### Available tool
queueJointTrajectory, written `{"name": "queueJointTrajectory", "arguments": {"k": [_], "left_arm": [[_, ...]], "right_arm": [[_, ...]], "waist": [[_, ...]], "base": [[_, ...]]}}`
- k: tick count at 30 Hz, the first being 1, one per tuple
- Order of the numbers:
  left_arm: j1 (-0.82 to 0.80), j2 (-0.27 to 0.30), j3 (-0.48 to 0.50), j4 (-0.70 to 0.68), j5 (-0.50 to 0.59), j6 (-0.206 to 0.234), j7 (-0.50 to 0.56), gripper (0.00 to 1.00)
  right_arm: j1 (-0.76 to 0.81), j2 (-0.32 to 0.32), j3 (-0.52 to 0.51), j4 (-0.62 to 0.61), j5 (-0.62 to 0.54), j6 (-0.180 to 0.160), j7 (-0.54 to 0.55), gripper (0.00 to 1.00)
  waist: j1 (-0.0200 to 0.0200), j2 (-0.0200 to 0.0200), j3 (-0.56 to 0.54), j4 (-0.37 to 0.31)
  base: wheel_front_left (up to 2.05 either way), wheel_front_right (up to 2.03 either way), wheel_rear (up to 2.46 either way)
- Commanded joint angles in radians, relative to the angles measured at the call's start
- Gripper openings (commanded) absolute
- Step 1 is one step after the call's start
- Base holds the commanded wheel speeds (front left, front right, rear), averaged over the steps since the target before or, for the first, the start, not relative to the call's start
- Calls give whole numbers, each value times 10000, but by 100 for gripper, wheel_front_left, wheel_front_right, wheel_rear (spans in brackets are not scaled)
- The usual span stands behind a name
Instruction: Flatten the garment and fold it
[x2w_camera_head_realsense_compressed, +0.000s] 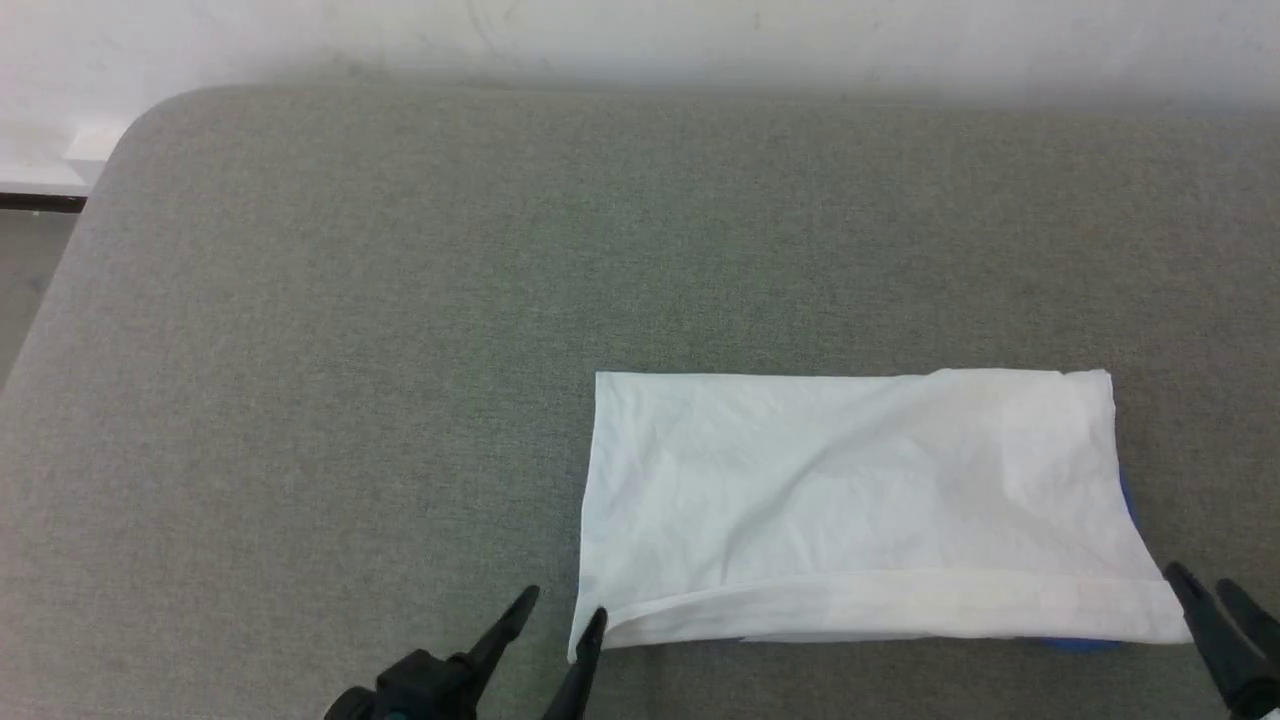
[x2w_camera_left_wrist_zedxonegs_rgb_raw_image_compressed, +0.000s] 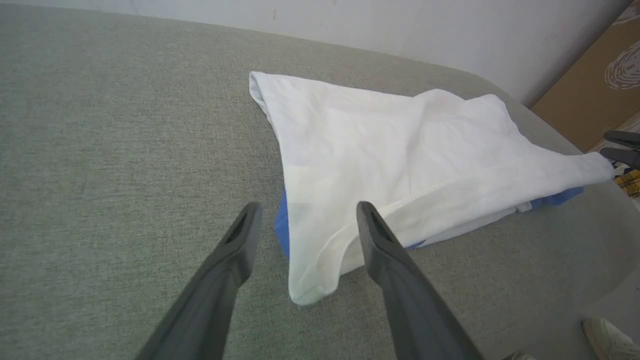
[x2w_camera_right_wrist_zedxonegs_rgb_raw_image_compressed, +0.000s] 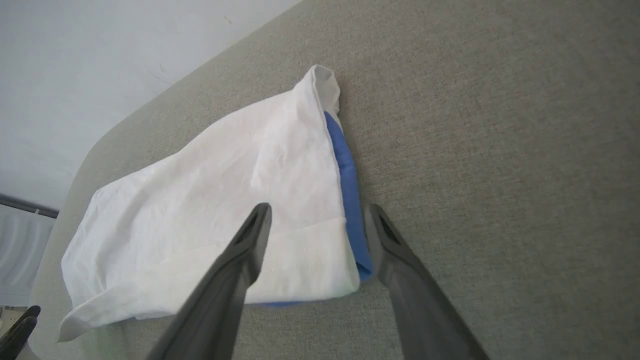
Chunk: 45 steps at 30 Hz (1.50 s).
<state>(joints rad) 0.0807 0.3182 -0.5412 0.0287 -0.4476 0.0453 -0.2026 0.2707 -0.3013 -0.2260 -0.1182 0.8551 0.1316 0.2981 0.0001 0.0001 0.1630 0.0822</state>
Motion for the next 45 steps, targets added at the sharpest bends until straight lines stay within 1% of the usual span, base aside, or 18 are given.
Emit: {"name": "queueJointTrajectory", "arguments": {"k": [1,4,7,9,12,15,18,22,28,31,32,33,34,39,44,45], "left_arm": [[4,-3,133,-74,-119,60,-80,100],[168,-21,634,-566,-364,346,-260,100],[256,-156,1398,-1423,-271,964,-481,100],[224,-276,1823,-2091,184,1460,-554,100],[66,-548,2225,-3019,1132,2034,-583,100],[-41,-921,2321,-3639,1960,2322,-587,100],[-41,-1197,2207,-3762,2406,2333,-589,100],[23,-1441,2125,-3677,2633,2225,-590,100],[98,-1700,2117,-3559,2745,1990,-591,100],[100,-1805,2113,-3519,2802,1873,-591,100],[110,-1843,2129,-3513,2810,1851,-591,100],[121,-1873,2151,-3512,2816,1825,-591,100],[138,-1893,2174,-3502,2825,1795,-591,100],[266,-1941,2331,-3405,2814,1643,-591,100],[386,-1930,2477,-3271,2690,1409,-591,100],[386,-1930,2477,-3271,2690,1409,-591,100]], "right_arm": [[36,-54,-65,-106,42,-9,8,100],[104,-131,-362,-455,118,-9,61,100],[2,-150,-773,-725,74,-9,212,100],[-215,-175,-1016,-750,-155,-9,397,100],[-700,-148,-1192,-475,-694,-9,910,100],[-1206,-189,-1031,-68,-1389,-9,1574,100],[-1659,-91,-817,342,-1812,-9,2138,100],[-2032,-52,-552,813,-2125,-9,2626,100],[-2129,-167,-417,1500,-2182,-9,3125,100],[-2105,-281,-187,1713,-2091,-9,3258,100],[-2122,-253,-140,1742,-2012,-9,3275,49],[-2134,-216,-94,1776,-1952,-9,3315,10],[-2128,-192,-10,1803,-1900,-9,3415,0],[-2348,-154,-147,1863,-1873,-9,3251,0],[-2712,-213,-1120,2120,-2138,-9,2843,0],[-2712,-213,-1120,2120,-2138,-9,2843,0]], "waist": [[-1,-1,-19,26],[-1,-1,-60,75],[-1,-1,-32,82],[-1,-1,70,102],[-1,-1,272,157],[-1,-1,483,262],[-1,-1,654,421],[-1,-1,859,671],[-1,-1,1064,1079],[-1,-1,1115,1239],[-1,-1,1125,1276],[-1,-1,1123,1301],[-1,-1,1113,1319],[-1,-1,876,1247],[-1,-1,520,988],[-1,-1,520,988]], "base": [[0,0,0],[0,0,0],[0,0,0],[0,0,0],[0,0,0],[0,0,0],[0,0,0],[0,0,0],[0,0,0],[0,0,0],[0,0,0],[0,0,0],[0,0,0],[0,0,0],[0,0,0],[0,0,0]]}}
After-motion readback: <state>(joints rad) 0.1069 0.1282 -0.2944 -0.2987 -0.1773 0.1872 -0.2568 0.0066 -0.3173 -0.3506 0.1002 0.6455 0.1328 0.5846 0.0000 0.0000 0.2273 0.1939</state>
